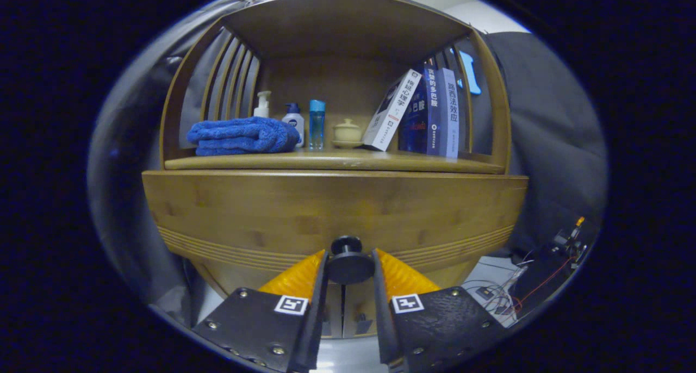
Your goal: Pull open the drawer, take out the items inside it, and place them on the countertop above the cabinet.
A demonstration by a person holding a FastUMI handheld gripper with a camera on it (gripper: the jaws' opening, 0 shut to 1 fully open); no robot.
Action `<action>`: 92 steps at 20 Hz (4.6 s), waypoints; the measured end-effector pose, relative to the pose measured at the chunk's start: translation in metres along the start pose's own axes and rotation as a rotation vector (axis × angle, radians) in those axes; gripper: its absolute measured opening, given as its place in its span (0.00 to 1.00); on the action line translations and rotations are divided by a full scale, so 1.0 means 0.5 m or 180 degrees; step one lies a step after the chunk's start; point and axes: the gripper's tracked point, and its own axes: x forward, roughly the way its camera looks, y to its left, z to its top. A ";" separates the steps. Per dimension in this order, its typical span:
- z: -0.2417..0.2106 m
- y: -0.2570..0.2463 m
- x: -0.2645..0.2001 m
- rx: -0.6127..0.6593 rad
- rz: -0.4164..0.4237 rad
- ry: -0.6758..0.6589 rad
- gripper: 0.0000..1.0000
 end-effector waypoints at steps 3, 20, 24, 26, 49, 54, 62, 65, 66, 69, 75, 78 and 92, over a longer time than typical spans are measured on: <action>-0.008 0.002 -0.006 -0.0094 -0.0035 0.0091 0.36; -0.051 -0.026 -0.160 -0.0143 0.0016 0.0303 0.29; -0.059 -0.031 -0.198 -0.0087 0.0082 0.0320 0.29; -0.065 -0.032 -0.214 -0.0103 0.0081 0.0360 0.29; -0.073 -0.029 -0.345 -0.0096 0.0272 0.0859 0.71; 0.042 -0.041 -0.362 -0.0036 0.0157 0.0631 0.75; 0.169 0.004 -0.258 0.0011 0.0244 0.0495 0.98; 0.171 0.013 -0.176 -0.0039 0.0180 0.0679 0.98; 0.166 0.016 -0.150 -0.0059 0.0173 0.0730 0.98; 0.152 0.030 -0.079 0.0041 0.0153 0.0856 0.98; 0.123 0.039 -0.027 -0.0070 0.0116 0.1248 0.90; 0.082 0.045 -0.024 -0.0014 0.0095 0.1667 0.87; 0.024 0.016 -0.032 0.0374 -0.0233 0.1856 0.21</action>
